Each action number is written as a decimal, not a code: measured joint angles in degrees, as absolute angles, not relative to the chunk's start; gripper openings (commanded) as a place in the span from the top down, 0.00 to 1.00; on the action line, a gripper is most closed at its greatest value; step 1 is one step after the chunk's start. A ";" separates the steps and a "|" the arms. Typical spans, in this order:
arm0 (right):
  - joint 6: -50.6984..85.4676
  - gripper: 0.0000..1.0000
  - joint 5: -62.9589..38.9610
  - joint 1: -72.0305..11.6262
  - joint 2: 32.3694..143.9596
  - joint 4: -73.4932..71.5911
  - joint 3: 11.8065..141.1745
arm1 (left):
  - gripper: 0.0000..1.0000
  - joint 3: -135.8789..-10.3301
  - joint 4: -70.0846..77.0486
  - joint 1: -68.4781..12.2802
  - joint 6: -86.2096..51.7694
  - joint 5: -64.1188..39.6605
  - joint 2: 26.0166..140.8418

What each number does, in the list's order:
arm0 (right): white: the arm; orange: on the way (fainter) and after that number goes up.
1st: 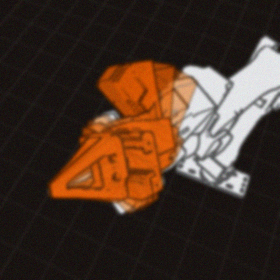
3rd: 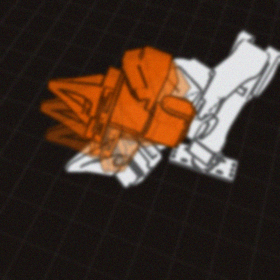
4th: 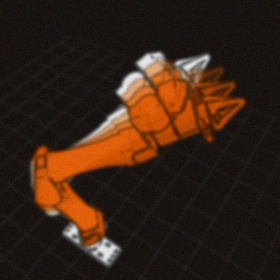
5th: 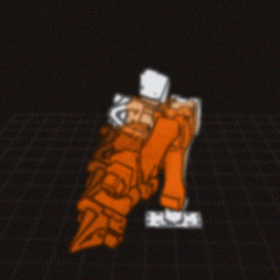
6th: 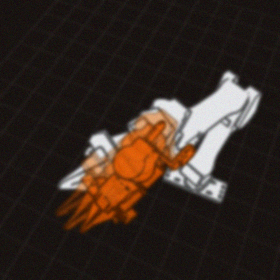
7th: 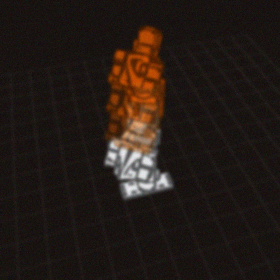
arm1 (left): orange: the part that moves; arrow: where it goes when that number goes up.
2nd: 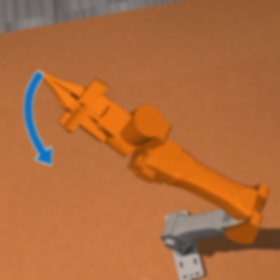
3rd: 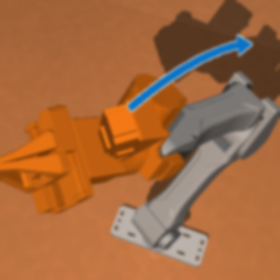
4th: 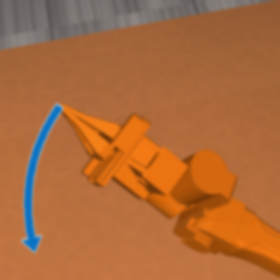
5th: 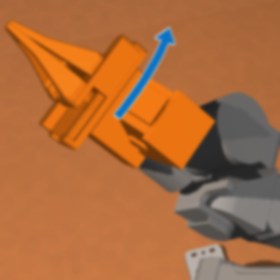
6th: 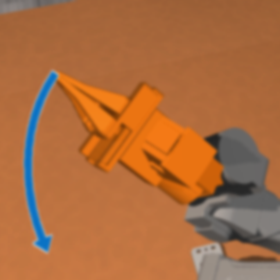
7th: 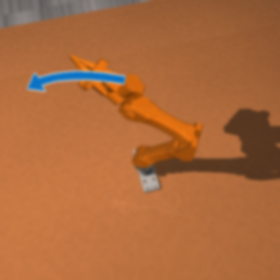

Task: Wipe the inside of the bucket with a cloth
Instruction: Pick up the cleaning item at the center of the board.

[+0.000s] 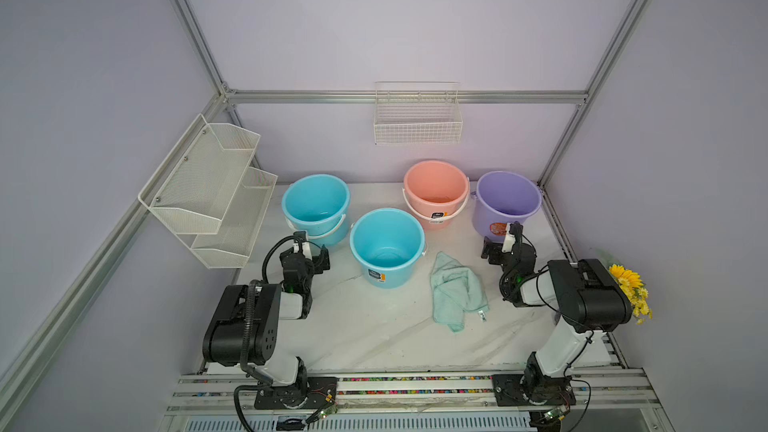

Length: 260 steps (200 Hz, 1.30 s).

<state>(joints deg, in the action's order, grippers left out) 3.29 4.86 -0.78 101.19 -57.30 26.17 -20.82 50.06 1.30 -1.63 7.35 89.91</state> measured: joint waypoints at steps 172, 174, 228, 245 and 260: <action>3.27 0.03 4.86 -0.97 101.19 -57.32 26.17 | 0.00 -20.82 50.06 1.08 -1.63 7.38 89.91; 3.27 0.03 4.89 -0.97 101.19 -57.32 26.17 | 0.00 -20.82 50.06 1.08 -1.63 7.38 89.91; 3.27 0.03 4.89 -0.97 101.16 -57.34 26.17 | 0.00 -20.82 50.11 1.08 -1.56 7.51 89.89; 3.11 0.03 4.91 -1.04 100.14 -56.03 26.17 | 0.00 -20.69 50.09 0.97 -1.21 7.86 89.43; 3.07 0.03 5.13 -1.17 97.08 -53.47 26.24 | 0.00 -20.67 48.95 0.75 -1.19 8.47 87.35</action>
